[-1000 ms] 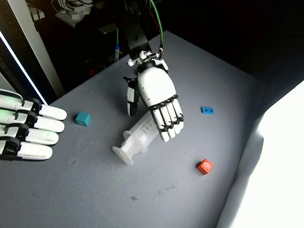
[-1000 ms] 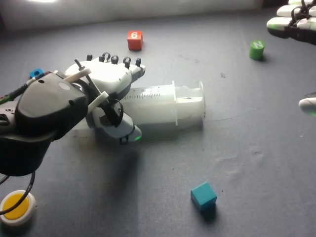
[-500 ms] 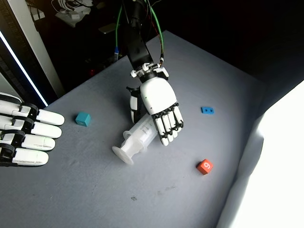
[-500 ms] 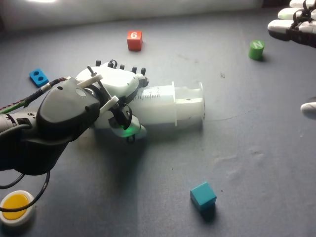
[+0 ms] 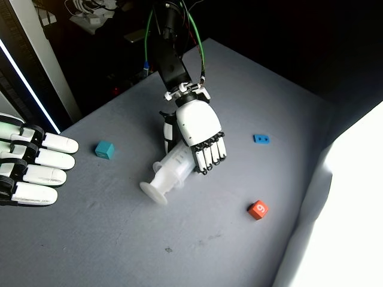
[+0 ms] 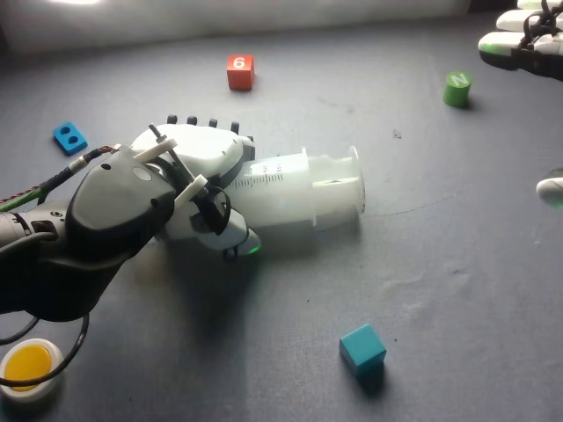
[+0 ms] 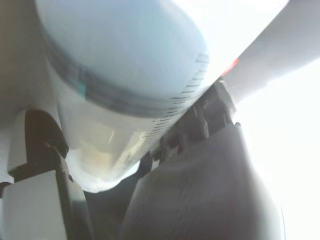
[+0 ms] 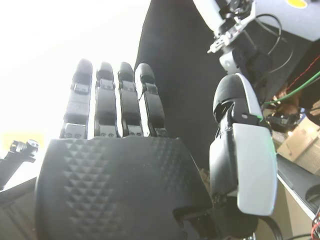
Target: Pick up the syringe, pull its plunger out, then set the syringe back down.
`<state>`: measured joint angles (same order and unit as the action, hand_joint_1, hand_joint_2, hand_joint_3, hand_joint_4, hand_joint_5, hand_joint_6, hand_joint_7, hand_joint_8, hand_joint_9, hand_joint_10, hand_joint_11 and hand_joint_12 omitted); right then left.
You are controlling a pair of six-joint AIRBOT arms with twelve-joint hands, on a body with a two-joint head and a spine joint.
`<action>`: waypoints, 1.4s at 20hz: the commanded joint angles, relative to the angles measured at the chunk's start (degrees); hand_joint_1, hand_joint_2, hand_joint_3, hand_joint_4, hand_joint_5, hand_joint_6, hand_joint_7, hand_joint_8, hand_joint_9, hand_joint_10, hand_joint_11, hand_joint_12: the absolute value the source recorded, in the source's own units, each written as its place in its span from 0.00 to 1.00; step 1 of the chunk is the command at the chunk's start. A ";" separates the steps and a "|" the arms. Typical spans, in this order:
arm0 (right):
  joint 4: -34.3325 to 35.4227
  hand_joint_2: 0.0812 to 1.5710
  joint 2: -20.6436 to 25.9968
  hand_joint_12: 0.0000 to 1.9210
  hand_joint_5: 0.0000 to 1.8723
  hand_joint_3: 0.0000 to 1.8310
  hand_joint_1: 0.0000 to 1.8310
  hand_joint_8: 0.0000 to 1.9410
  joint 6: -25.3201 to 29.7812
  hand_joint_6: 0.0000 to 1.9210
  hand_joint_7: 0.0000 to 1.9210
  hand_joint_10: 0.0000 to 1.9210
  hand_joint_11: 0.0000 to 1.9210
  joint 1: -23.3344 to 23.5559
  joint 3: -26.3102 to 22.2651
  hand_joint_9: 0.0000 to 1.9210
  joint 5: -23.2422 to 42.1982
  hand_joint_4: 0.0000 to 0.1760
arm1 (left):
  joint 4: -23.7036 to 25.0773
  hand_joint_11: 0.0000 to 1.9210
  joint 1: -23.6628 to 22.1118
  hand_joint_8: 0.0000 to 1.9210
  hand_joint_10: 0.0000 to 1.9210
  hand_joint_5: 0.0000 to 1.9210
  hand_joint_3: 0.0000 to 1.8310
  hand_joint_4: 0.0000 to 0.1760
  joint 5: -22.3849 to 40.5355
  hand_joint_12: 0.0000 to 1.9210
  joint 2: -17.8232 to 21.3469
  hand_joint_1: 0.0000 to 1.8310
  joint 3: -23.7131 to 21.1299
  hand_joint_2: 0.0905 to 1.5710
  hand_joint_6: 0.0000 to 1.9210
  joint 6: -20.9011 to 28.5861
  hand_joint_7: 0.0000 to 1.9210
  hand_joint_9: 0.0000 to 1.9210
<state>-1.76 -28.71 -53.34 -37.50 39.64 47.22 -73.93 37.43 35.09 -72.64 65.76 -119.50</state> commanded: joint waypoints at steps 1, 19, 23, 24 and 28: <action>0.95 0.73 0.36 0.20 0.14 0.00 0.18 0.00 -0.02 0.00 0.12 0.00 0.00 0.28 -0.03 0.09 7.19 0.00 | 2.04 0.27 0.33 0.89 0.80 0.34 0.00 0.00 1.42 0.85 -0.28 0.61 -0.30 0.83 0.73 -0.63 0.32 0.30; 2.47 0.62 0.04 0.08 0.06 0.00 0.53 0.00 10.20 0.00 0.06 0.00 0.00 7.07 -0.01 0.06 -0.66 0.00 | -9.19 0.22 -12.81 0.86 0.79 0.39 0.00 0.00 -2.69 0.88 11.46 0.62 -12.58 0.81 0.67 -13.90 0.33 0.30; 4.25 0.57 -2.04 0.26 0.11 0.00 0.69 0.01 14.23 0.01 0.11 0.02 0.00 14.38 0.03 0.12 -10.64 0.00 | -13.91 0.21 -17.06 0.84 0.78 0.37 0.00 0.00 -3.07 0.87 13.25 0.61 -14.10 0.81 0.72 -18.98 0.32 0.29; 5.43 0.56 -2.63 0.32 0.13 0.00 0.70 0.01 14.23 0.01 0.14 0.03 0.00 15.59 0.09 0.14 -11.86 0.00 | -14.48 0.21 -17.79 0.84 0.78 0.38 0.00 0.00 -3.16 0.87 13.28 0.62 -14.19 0.81 0.71 -19.61 0.33 0.30; 7.87 0.57 -5.34 0.39 0.14 0.00 0.70 0.02 14.24 0.01 0.17 0.03 0.00 17.27 0.17 0.17 -13.62 0.00 | -16.11 0.22 -19.47 0.85 0.79 0.37 0.00 0.00 -3.23 0.87 13.76 0.62 -15.19 0.81 0.72 -20.93 0.33 0.30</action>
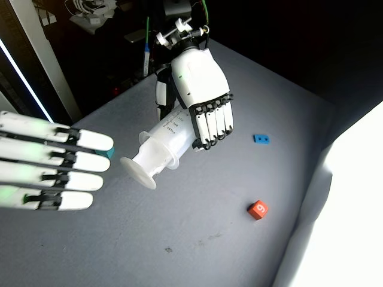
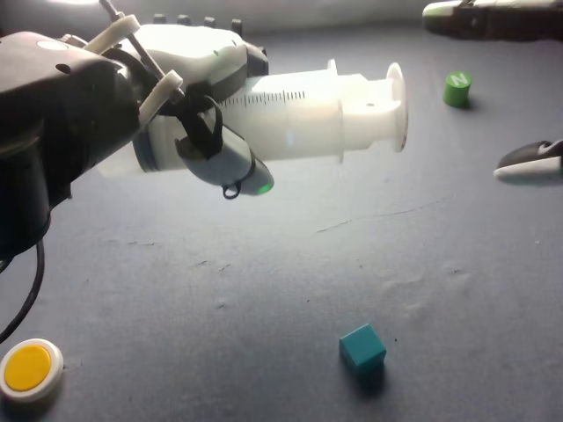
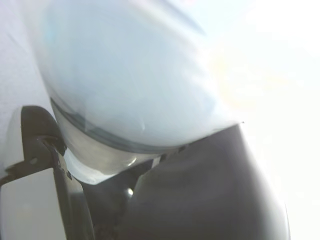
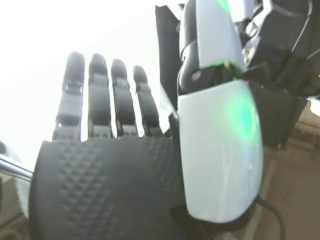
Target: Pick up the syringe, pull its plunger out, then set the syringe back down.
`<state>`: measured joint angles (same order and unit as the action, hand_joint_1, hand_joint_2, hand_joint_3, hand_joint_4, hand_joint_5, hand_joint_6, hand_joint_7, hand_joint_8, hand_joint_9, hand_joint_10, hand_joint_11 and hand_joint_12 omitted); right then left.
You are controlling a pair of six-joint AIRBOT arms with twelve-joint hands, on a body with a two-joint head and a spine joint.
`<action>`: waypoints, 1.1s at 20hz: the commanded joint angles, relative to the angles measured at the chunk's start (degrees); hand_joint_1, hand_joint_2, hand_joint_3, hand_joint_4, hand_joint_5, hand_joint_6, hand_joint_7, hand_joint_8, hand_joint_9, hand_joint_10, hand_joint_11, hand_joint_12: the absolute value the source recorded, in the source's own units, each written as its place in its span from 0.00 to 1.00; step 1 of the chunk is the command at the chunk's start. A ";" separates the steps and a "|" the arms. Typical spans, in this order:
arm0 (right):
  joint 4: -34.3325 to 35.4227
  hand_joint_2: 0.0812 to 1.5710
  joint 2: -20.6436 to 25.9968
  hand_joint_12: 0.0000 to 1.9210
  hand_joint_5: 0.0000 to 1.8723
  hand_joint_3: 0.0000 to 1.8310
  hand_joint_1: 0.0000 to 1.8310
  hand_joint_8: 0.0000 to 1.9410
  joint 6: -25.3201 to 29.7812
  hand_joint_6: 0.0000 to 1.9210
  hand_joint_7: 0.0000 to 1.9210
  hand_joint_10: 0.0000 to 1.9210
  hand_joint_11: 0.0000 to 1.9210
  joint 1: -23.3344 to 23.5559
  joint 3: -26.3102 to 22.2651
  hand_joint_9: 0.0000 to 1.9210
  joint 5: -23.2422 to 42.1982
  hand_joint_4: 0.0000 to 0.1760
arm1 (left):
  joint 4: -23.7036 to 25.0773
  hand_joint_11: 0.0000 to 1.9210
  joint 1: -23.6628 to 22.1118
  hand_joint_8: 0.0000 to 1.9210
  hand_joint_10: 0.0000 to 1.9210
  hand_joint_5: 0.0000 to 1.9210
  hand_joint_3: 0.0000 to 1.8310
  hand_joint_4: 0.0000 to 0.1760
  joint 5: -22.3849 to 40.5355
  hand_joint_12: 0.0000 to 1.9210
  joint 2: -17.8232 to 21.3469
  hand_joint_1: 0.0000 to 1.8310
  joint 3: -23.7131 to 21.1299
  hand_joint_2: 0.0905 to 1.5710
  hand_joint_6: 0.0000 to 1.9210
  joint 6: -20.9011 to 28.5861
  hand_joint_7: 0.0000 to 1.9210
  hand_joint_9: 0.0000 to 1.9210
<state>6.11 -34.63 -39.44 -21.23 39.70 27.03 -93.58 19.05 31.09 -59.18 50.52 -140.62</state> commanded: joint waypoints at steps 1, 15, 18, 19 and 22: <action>0.22 0.57 -0.01 0.37 0.15 0.00 0.70 0.01 0.00 0.01 0.16 0.03 0.00 1.05 0.17 0.17 6.62 0.00 | 3.16 0.21 -1.38 0.85 0.84 0.35 0.00 0.00 0.76 0.87 0.29 0.71 -0.17 0.81 0.75 -0.24 0.31 0.31; 8.08 0.60 -15.26 0.40 0.16 0.00 0.66 0.01 -7.05 0.00 0.18 0.04 0.00 1.20 8.87 0.18 11.75 0.00 | 2.43 0.19 -2.08 0.83 0.80 0.38 0.00 0.00 0.67 0.92 0.41 0.62 -0.19 0.81 0.71 -0.94 0.33 0.28; 10.82 0.60 -19.95 0.39 0.14 0.00 0.66 0.01 -8.39 0.00 0.18 0.04 0.00 2.11 12.23 0.18 12.56 0.00 | 2.46 0.20 -2.32 0.84 0.78 0.38 0.00 0.00 0.95 0.89 0.40 0.62 0.02 0.81 0.72 -0.94 0.32 0.29; 11.30 0.62 -21.27 0.40 0.14 0.01 0.66 0.01 -8.64 0.00 0.18 0.04 0.00 2.32 13.12 0.18 13.08 0.00 | 2.53 0.20 -2.31 0.85 0.79 0.39 0.00 0.00 0.96 0.89 0.40 0.62 0.05 0.80 0.68 -0.94 0.32 0.29; 15.87 0.63 -24.02 0.44 0.16 0.01 0.65 0.01 -9.07 0.01 0.18 0.05 0.00 2.35 15.16 0.18 13.41 0.00 | 2.75 0.19 -2.16 0.84 0.80 0.36 0.00 0.00 0.95 0.90 0.40 0.61 0.04 0.81 0.74 -0.94 0.32 0.28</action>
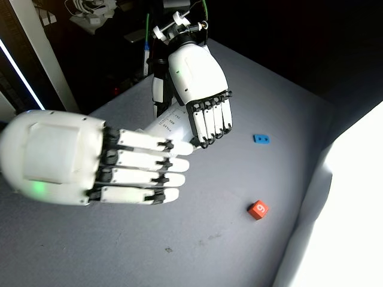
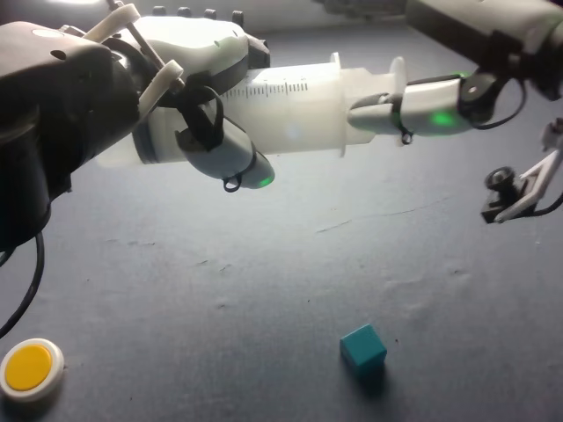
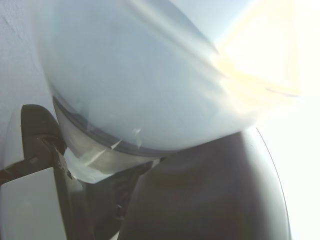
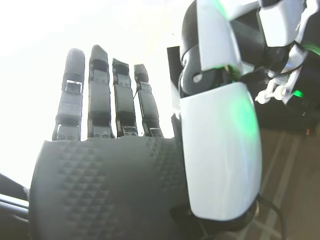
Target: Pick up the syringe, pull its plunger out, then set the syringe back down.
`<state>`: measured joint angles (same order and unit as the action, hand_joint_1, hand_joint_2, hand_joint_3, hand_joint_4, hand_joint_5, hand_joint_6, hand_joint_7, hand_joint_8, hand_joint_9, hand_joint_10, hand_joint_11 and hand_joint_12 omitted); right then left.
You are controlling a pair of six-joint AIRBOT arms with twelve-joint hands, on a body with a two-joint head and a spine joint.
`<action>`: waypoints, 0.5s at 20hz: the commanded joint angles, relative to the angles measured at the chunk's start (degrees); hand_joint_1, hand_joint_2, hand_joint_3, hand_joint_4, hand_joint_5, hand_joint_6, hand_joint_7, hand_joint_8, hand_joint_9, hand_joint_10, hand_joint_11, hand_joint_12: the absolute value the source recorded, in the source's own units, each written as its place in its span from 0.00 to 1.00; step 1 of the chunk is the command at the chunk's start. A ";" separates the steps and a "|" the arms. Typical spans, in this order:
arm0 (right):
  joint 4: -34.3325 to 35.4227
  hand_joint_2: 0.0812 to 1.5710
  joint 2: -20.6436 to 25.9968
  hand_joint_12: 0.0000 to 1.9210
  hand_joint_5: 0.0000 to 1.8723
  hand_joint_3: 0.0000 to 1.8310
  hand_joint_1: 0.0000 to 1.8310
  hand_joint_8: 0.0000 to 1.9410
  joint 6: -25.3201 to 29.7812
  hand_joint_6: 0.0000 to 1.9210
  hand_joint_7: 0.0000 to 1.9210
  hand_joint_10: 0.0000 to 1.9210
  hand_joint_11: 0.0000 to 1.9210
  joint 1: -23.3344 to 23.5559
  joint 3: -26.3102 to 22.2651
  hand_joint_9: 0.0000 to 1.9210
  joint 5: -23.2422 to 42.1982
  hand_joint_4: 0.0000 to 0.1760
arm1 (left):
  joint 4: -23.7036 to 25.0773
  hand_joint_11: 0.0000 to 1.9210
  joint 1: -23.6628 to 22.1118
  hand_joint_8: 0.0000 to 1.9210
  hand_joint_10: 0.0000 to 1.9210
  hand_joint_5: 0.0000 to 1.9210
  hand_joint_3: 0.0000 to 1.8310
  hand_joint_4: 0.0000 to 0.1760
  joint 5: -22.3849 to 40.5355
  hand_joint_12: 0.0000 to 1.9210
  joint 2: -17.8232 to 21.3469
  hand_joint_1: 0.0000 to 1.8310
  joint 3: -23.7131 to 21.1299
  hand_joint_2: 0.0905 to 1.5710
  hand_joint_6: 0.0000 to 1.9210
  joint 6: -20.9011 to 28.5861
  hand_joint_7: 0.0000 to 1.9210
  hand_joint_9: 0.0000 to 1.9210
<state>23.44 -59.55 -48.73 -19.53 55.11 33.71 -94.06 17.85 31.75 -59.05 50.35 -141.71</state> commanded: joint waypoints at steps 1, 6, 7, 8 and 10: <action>0.61 0.64 -0.03 0.48 0.16 0.01 0.64 0.01 0.32 0.01 0.19 0.06 0.00 0.51 0.76 0.19 6.07 0.00 | 3.24 0.20 -0.96 0.85 0.80 0.37 0.00 0.00 0.30 0.90 0.28 0.61 0.21 0.81 0.72 0.15 0.32 0.28; 2.44 0.70 -0.73 0.74 0.17 0.00 0.59 0.49 0.87 0.22 0.08 0.58 0.02 -0.84 2.07 0.09 5.47 0.00 | 3.24 0.20 -1.30 0.86 0.80 0.37 0.00 0.00 0.58 0.90 0.27 0.61 0.23 0.82 0.72 0.15 0.32 0.28; 2.44 0.73 -0.71 0.78 0.12 0.00 0.56 0.59 1.03 0.42 0.09 0.63 0.05 -1.08 2.07 0.10 5.25 0.00 | 3.24 0.20 -1.35 0.86 0.81 0.37 0.00 0.00 0.69 0.91 0.27 0.61 0.29 0.81 0.71 0.15 0.32 0.28; 2.48 0.84 -0.69 0.85 0.23 0.01 0.57 0.81 1.31 0.76 0.26 0.72 0.09 -1.29 2.09 0.16 4.97 0.00 | 3.24 0.19 -1.39 0.87 0.82 0.37 0.00 0.00 0.69 0.92 0.27 0.62 0.38 0.82 0.70 0.15 0.32 0.27; 2.60 0.83 -0.70 0.86 0.33 0.00 0.60 0.84 1.56 0.75 0.32 0.74 0.17 -1.54 2.10 0.27 4.91 0.00 | 3.24 0.19 -1.39 0.87 0.83 0.38 0.00 0.00 0.70 0.91 0.27 0.62 0.40 0.81 0.69 0.15 0.32 0.28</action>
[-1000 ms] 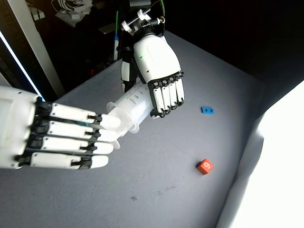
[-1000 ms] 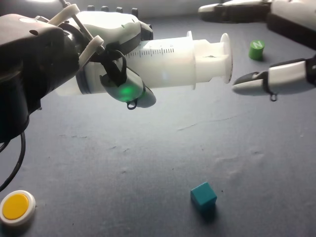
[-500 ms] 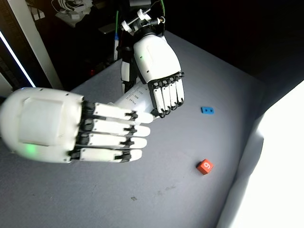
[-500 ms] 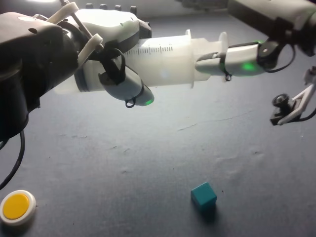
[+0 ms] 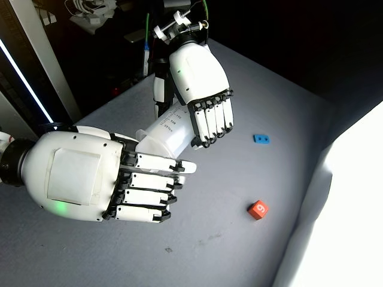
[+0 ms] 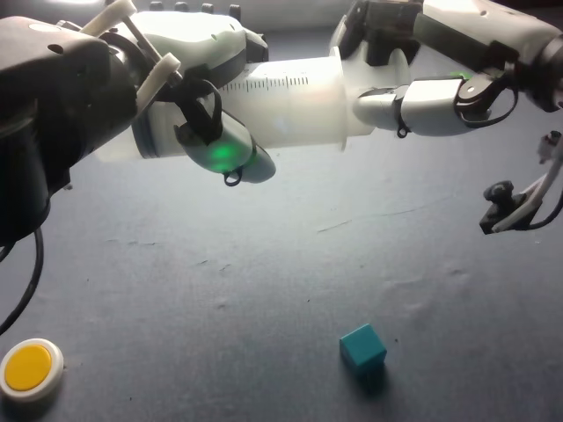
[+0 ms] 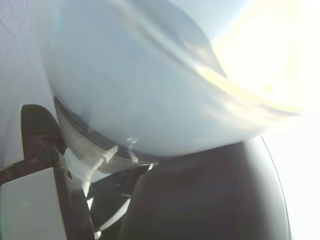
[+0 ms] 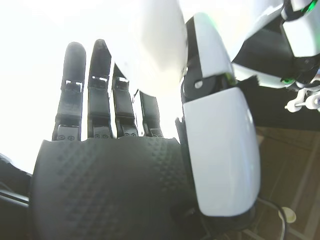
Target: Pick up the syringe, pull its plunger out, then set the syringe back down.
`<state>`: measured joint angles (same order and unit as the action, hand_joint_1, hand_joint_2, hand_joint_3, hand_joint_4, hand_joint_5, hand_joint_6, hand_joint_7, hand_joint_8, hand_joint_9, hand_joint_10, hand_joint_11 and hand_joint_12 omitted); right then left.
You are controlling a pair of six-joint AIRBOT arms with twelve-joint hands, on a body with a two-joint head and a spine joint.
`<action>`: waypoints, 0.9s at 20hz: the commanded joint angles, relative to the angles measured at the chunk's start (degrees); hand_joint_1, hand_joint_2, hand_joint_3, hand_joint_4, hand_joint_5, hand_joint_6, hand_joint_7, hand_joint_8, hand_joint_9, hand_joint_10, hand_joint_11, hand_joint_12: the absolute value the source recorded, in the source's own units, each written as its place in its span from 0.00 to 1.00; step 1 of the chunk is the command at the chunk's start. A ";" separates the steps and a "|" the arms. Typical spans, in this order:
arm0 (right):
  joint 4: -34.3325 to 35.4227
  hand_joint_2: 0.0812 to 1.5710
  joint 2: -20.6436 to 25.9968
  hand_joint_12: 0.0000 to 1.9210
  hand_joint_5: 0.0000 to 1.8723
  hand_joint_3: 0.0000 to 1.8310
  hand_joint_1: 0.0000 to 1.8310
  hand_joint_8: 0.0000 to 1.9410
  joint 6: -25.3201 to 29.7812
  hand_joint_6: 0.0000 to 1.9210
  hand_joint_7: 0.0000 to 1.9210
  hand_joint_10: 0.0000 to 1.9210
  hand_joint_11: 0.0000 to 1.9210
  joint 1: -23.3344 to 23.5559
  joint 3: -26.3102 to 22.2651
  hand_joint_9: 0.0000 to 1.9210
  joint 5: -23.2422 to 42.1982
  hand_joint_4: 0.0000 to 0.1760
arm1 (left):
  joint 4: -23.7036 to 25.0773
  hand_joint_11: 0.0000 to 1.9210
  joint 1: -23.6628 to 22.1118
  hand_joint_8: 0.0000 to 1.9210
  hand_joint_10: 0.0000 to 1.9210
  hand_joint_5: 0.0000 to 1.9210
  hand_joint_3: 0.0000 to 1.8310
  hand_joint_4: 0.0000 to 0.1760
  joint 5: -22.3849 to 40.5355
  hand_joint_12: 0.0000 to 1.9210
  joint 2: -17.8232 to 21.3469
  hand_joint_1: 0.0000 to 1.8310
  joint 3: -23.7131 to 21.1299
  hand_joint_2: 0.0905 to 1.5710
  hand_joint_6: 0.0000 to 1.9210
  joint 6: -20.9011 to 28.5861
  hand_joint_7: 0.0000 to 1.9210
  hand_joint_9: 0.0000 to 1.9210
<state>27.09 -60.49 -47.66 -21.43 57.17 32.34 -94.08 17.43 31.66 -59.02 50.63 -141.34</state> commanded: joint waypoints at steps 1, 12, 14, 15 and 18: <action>-1.05 0.80 0.23 0.84 0.37 0.00 0.70 0.77 0.49 0.70 0.35 0.83 0.19 0.23 0.04 0.31 6.28 0.00 | 3.26 0.20 -0.98 0.87 0.83 0.38 0.00 0.00 0.79 0.91 0.24 0.62 0.12 0.81 0.69 -0.22 0.32 0.28; -1.08 0.78 1.88 0.81 0.40 0.00 0.72 0.76 -0.17 0.65 0.36 0.84 0.22 -0.08 -0.04 0.34 3.90 0.00 | 3.28 0.20 -0.97 0.86 0.81 0.39 0.00 0.00 0.80 0.91 0.25 0.62 0.10 0.81 0.69 -0.22 0.32 0.28; -1.09 0.78 2.52 0.81 0.41 0.00 0.73 0.75 -0.26 0.63 0.37 0.83 0.22 0.20 -0.15 0.34 4.07 0.00 | 3.36 0.20 -0.97 0.87 0.81 0.37 0.00 0.00 0.80 0.90 0.25 0.62 0.10 0.82 0.71 -0.22 0.32 0.28; -1.09 0.78 2.98 0.81 0.40 0.00 0.73 0.75 -0.52 0.64 0.36 0.84 0.22 0.44 -0.30 0.34 3.62 0.00 | 3.36 0.20 -0.98 0.87 0.81 0.37 0.00 0.00 0.80 0.90 0.25 0.62 0.10 0.82 0.71 -0.22 0.32 0.28; -1.09 0.78 5.80 0.80 0.39 0.00 0.72 0.75 -0.61 0.66 0.36 0.84 0.22 0.45 -1.70 0.34 2.60 0.00 | 3.36 0.19 -1.00 0.86 0.81 0.38 0.00 0.00 0.95 0.90 0.25 0.62 0.04 0.81 0.70 -0.22 0.32 0.27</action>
<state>27.09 -55.44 -47.40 -21.65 54.94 29.85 -94.76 17.43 29.50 -59.13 50.19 -140.70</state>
